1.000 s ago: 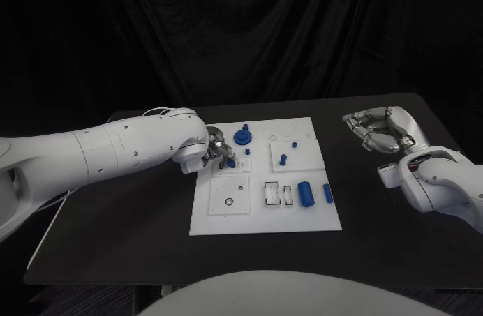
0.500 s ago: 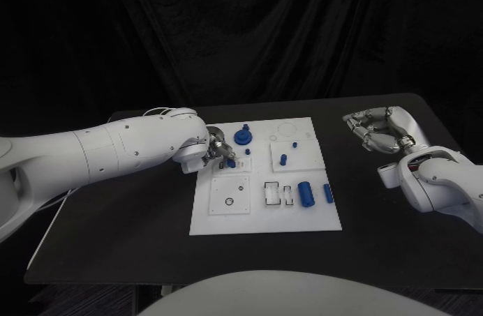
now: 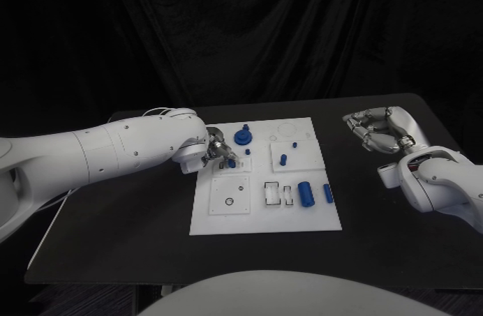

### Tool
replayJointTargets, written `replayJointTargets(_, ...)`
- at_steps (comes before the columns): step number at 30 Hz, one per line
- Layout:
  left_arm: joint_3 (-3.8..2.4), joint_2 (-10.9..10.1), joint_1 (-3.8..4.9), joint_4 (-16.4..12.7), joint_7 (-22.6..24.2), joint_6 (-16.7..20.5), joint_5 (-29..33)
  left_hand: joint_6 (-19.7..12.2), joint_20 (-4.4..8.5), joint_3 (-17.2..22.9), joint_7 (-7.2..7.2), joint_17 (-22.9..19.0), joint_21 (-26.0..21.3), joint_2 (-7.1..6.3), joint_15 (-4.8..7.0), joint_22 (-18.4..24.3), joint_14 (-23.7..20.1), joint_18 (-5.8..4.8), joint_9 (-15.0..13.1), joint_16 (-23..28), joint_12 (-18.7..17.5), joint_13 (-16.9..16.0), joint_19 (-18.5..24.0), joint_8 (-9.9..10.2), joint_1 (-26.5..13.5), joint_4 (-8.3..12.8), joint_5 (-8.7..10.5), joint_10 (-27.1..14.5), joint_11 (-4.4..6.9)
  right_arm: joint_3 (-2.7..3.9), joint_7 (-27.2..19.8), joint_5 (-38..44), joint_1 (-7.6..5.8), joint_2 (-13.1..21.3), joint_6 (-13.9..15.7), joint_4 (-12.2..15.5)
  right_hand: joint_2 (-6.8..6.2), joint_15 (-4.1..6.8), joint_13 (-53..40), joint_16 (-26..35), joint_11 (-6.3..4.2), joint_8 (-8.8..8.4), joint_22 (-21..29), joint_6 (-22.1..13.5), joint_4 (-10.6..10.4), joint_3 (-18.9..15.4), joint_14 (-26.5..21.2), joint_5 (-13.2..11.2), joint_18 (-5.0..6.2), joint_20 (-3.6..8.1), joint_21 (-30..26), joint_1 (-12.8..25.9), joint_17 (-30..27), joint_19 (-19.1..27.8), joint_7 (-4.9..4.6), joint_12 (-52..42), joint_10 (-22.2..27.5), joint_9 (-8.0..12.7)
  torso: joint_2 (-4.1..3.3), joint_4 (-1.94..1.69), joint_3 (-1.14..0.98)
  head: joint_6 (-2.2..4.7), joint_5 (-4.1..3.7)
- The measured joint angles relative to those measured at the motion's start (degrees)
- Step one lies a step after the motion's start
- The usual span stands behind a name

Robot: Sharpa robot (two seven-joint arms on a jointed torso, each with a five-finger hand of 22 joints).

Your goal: Assemble the parts on the task board

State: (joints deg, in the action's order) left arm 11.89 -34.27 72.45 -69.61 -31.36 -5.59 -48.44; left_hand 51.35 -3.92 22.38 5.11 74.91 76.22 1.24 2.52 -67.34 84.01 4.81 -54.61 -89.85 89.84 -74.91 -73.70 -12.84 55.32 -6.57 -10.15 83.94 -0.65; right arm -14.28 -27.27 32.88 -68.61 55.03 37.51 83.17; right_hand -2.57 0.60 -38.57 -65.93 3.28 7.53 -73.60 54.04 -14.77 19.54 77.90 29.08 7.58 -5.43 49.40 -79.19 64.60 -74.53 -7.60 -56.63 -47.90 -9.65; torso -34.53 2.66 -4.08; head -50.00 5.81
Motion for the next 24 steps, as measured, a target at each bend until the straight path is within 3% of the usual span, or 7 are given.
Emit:
replayJointTargets(5,-0.08,-0.1,0.00,-0.1,0.2,-0.1,0.0,-0.6,-0.21,-3.9,0.40,0.0,-0.2,-0.19,-0.46,0.0,0.0,0.00,0.3,0.0,0.0,0.0,0.1,1.6,-0.7,-2.2,1.04,0.0,-0.41,0.00,0.0,0.0,0.01,0.0,0.0,0.0,-0.23,0.00,0.0,0.0,0.00,0.00,0.0,0.0,0.0,0.0,0.0,0.0,0.00,0.00,0.0,-0.2,-0.1,0.0,0.00,0.0,0.0,0.0,-0.01,-0.01,0.01,0.00,0.10)
replayJointTargets(14,-0.13,-0.3,0.00,-0.2,0.5,-0.4,0.1,-0.6,-0.39,-7.6,0.40,0.0,-0.5,0.24,-0.49,-0.2,-0.1,0.01,0.4,0.0,0.0,0.0,0.0,2.2,-1.3,-4.5,2.55,0.0,-0.41,0.02,0.1,0.0,0.03,0.0,-0.1,-0.1,-0.23,0.00,0.0,0.0,0.00,0.00,0.0,0.0,0.0,0.0,0.0,0.0,0.00,0.00,0.0,-0.2,-0.1,0.0,0.00,0.0,0.0,0.0,-0.07,-0.03,0.04,0.00,0.10)
replayJointTargets(19,-0.13,-0.4,0.00,-0.2,0.6,-0.4,0.1,0.6,-0.39,-11.4,0.12,0.0,-0.5,0.63,-0.48,-0.7,-0.1,0.01,-0.6,0.0,0.0,0.0,0.0,2.4,-2.7,-6.7,5.83,0.0,-0.41,0.01,0.1,0.0,0.05,0.0,-0.1,-0.1,-0.23,0.00,0.0,0.0,0.00,0.00,0.0,0.0,0.0,0.0,0.0,0.0,0.00,0.00,0.0,-0.2,-0.1,0.0,0.00,0.0,0.0,0.0,-0.07,-0.05,0.05,0.00,0.16)
replayJointTargets(24,0.00,-0.5,-0.05,-0.1,0.5,-0.4,0.1,2.2,-0.19,-16.0,-0.66,0.0,-0.5,0.58,-0.48,-1.3,-0.1,0.01,-3.9,0.0,0.0,0.0,-0.5,-0.6,-5.1,-9.6,7.04,0.0,-0.39,0.01,0.1,0.0,0.07,0.0,-0.1,-0.1,-0.23,0.00,0.1,0.0,0.00,0.00,0.0,0.0,0.0,0.0,0.0,0.0,0.00,0.00,-0.3,-0.2,-0.1,0.0,0.00,0.0,0.0,0.0,-0.08,-0.05,0.06,0.00,0.28)
